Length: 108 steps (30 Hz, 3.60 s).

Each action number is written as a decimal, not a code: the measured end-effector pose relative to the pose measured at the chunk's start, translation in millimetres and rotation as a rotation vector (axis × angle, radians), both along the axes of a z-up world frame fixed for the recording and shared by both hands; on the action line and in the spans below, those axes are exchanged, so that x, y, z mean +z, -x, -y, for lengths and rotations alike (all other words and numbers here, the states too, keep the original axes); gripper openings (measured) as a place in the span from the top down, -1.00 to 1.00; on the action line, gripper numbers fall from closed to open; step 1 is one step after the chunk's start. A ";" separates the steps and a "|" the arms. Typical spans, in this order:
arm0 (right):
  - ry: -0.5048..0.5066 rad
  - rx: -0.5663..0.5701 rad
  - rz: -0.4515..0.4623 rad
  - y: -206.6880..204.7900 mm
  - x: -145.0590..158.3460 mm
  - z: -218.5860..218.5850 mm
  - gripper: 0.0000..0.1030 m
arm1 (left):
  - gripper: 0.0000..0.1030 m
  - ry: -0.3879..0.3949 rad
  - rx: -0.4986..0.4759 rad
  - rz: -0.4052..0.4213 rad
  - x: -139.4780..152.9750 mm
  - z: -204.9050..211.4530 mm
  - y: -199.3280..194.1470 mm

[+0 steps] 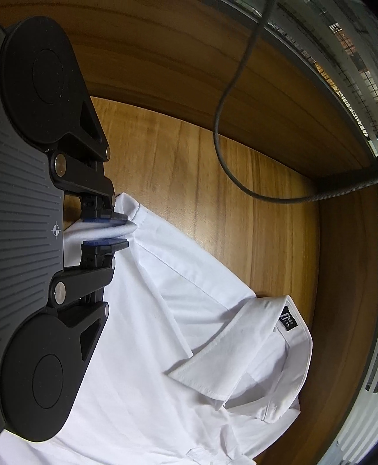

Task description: Fold clothes

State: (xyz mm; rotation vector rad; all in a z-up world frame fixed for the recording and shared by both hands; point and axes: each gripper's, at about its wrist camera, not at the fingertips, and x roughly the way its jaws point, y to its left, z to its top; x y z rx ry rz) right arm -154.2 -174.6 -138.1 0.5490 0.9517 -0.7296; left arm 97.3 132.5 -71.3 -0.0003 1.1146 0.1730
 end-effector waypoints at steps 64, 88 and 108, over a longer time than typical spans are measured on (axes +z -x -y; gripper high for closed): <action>0.191 0.007 -0.170 57.8 -16.2 144.3 0.94 | -0.29 0.161 -0.286 0.026 -8.4 99.2 28.1; 0.228 0.429 -0.042 -70.6 15.4 360.1 0.80 | -0.29 0.192 0.186 0.044 4.4 226.0 92.8; -0.032 0.396 0.004 1.5 -18.3 348.3 0.03 | -0.30 0.141 0.185 0.048 16.9 218.4 92.8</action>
